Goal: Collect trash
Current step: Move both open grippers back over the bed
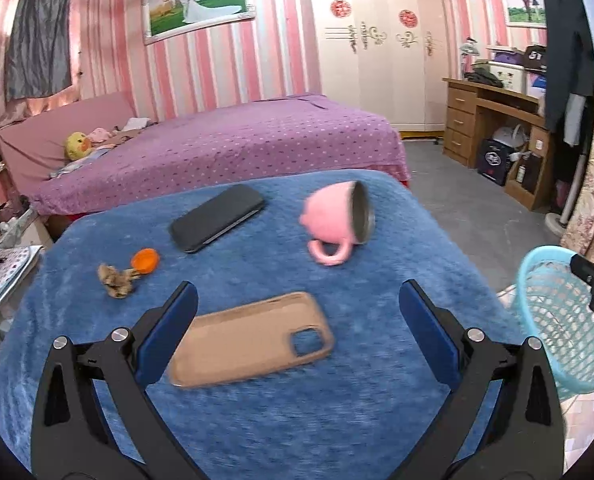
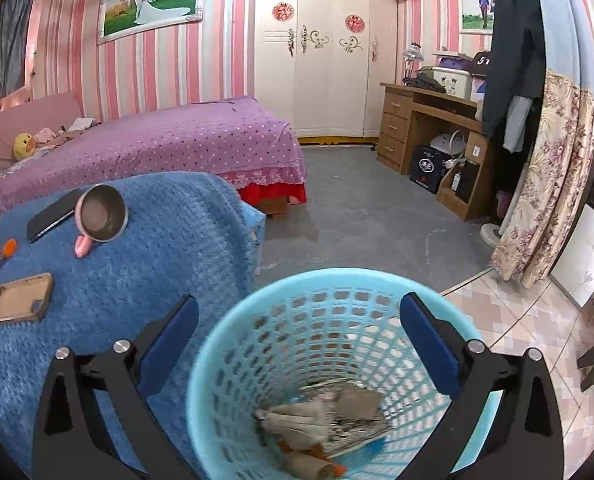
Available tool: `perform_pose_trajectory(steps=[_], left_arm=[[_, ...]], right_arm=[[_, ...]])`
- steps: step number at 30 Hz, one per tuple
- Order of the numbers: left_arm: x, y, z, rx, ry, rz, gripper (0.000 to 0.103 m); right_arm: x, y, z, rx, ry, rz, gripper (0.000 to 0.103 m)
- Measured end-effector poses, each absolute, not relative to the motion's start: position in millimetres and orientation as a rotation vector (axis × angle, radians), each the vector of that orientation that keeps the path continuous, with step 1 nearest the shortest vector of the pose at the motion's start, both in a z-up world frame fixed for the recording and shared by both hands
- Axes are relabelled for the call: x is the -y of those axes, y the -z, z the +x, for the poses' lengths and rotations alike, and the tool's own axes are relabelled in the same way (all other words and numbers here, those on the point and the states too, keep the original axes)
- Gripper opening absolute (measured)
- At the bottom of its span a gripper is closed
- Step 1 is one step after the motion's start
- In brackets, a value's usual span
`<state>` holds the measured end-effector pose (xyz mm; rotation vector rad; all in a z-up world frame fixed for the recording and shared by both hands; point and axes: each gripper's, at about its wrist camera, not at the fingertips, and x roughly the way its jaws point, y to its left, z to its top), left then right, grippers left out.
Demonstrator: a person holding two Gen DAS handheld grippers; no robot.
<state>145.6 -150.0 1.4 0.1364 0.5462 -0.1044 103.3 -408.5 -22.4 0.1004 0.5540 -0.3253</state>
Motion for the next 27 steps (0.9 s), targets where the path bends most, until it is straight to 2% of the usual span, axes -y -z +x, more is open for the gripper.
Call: perform_pose_trajectory(steps=[27], left_arm=[[-1.3,25.6,187.5,-0.617,-0.091,0.03,0.097]], right_arm=[[297.9,37.5,149.4,-0.586,0.226,0.012,0.098]])
